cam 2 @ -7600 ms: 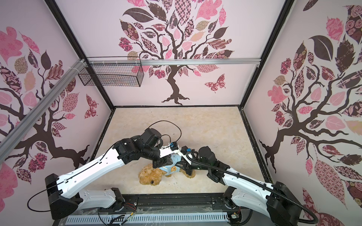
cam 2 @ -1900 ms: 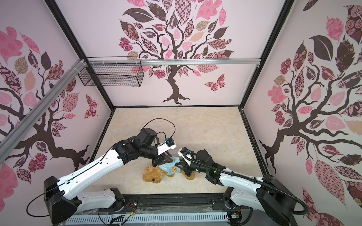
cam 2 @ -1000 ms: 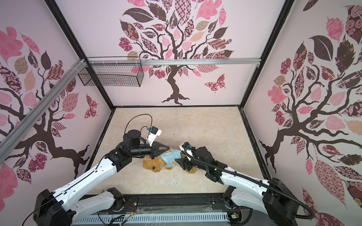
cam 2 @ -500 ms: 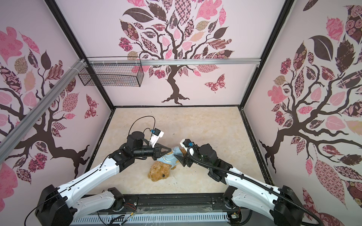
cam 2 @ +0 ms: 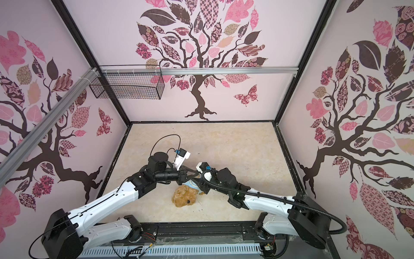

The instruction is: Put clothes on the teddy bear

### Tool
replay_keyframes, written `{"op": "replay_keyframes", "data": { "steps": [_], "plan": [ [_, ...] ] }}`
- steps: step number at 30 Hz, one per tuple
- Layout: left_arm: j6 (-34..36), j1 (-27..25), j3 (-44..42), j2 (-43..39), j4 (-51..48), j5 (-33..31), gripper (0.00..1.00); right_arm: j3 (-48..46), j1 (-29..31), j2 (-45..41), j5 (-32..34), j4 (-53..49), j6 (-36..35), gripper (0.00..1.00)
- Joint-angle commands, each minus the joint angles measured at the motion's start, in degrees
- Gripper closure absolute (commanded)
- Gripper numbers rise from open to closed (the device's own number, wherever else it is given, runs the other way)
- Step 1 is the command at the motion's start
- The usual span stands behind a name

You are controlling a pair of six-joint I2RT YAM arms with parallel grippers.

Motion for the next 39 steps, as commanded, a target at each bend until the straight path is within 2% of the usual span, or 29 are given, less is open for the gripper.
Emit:
{"op": "replay_keyframes", "data": {
  "steps": [1, 7, 16, 21, 24, 27, 32, 34, 39],
  "plan": [
    [-1.58, -0.20, 1.97, -2.61, 3.90, 4.13, 1.00, -5.01, -0.36, 3.50, 4.61, 2.97, 3.17, 0.60],
    [-2.75, 1.98, 4.15, -3.06, 5.24, 7.02, 1.00, -11.01, -0.43, 6.73, 4.71, 5.65, 6.21, 0.60],
    [-0.56, 3.55, 4.39, -2.02, 4.16, 6.42, 1.00, -11.91, -0.42, 7.41, 0.60, 3.43, 5.01, 0.49],
    [1.15, 3.67, 3.68, -1.34, 2.61, 7.06, 1.00, -9.34, -0.43, 2.72, 0.66, -2.65, 1.17, 0.39],
    [2.37, 3.62, 2.88, -1.21, 1.36, 7.70, 1.00, -6.91, -0.43, -2.66, 3.75, -9.76, -2.68, 0.29],
    [3.56, 3.67, 2.70, -0.66, -0.26, 7.98, 1.00, -4.72, -0.43, -8.74, 6.03, -15.98, -7.32, 0.23],
    [2.46, 3.50, 2.05, -0.50, 0.45, 7.31, 1.00, -2.76, -0.43, -14.50, 4.65, -19.70, -12.48, 0.20],
    [1.53, 3.24, 2.00, -0.42, 0.77, 6.44, 1.00, -2.93, -0.14, -15.12, 2.70, -18.30, -12.40, 0.20],
    [-0.10, 1.37, 2.08, 0.39, 0.91, 4.90, 1.00, -2.26, 1.82, -13.85, 3.42, -14.94, -14.55, 0.19]
  ]
}}
